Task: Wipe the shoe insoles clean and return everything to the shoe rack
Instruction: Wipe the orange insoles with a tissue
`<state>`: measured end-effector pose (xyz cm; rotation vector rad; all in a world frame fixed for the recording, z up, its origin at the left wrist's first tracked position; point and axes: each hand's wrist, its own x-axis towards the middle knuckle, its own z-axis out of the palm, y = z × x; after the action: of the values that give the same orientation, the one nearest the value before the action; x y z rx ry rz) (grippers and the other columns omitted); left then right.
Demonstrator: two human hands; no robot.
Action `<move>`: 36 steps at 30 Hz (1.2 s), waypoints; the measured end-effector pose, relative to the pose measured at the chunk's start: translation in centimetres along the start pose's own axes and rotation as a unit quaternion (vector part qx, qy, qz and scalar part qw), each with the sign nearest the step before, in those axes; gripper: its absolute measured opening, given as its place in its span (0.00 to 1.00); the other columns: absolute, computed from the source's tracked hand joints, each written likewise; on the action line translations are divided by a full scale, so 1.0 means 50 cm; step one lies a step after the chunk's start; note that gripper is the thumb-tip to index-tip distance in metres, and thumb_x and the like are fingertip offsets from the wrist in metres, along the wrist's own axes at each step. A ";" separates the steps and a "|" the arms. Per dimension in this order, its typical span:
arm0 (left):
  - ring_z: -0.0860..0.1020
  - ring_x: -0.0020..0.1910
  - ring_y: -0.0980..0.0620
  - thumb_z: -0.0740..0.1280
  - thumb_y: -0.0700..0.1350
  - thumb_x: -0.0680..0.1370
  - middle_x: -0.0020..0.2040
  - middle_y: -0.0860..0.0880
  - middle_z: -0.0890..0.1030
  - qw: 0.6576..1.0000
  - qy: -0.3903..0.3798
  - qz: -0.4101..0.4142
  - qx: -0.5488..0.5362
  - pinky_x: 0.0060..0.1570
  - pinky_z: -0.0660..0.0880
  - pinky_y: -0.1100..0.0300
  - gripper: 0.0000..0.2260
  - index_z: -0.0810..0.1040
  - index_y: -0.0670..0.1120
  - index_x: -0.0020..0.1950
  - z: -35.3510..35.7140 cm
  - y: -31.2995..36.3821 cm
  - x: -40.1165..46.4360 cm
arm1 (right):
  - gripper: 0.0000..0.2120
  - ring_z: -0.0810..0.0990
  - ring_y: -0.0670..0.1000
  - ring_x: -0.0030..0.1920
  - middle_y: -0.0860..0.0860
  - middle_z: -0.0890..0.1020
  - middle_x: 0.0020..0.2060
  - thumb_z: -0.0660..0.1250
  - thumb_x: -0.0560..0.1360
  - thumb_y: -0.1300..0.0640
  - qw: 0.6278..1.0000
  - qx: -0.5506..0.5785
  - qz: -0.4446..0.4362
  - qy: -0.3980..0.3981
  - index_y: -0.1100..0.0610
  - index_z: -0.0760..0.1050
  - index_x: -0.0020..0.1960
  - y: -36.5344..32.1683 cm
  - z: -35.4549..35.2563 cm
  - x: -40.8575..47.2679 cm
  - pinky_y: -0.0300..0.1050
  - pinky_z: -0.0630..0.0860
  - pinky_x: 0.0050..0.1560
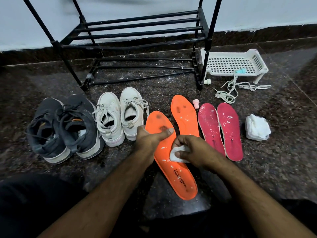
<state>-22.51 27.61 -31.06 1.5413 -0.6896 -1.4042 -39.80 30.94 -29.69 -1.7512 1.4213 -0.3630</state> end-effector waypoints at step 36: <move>0.82 0.41 0.43 0.75 0.31 0.71 0.48 0.38 0.83 0.996 -0.082 -0.026 0.000 0.44 0.82 0.48 0.16 0.76 0.41 0.54 0.028 0.000 -0.021 | 0.06 0.80 0.45 0.43 0.45 0.83 0.42 0.70 0.74 0.59 0.992 -0.109 -0.042 0.052 0.50 0.81 0.49 -0.036 -0.023 -0.020 0.39 0.71 0.44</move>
<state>-24.06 28.15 -30.48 1.4657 -0.7523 -1.5822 -39.68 31.40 -27.36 -1.9982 1.5111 -0.3582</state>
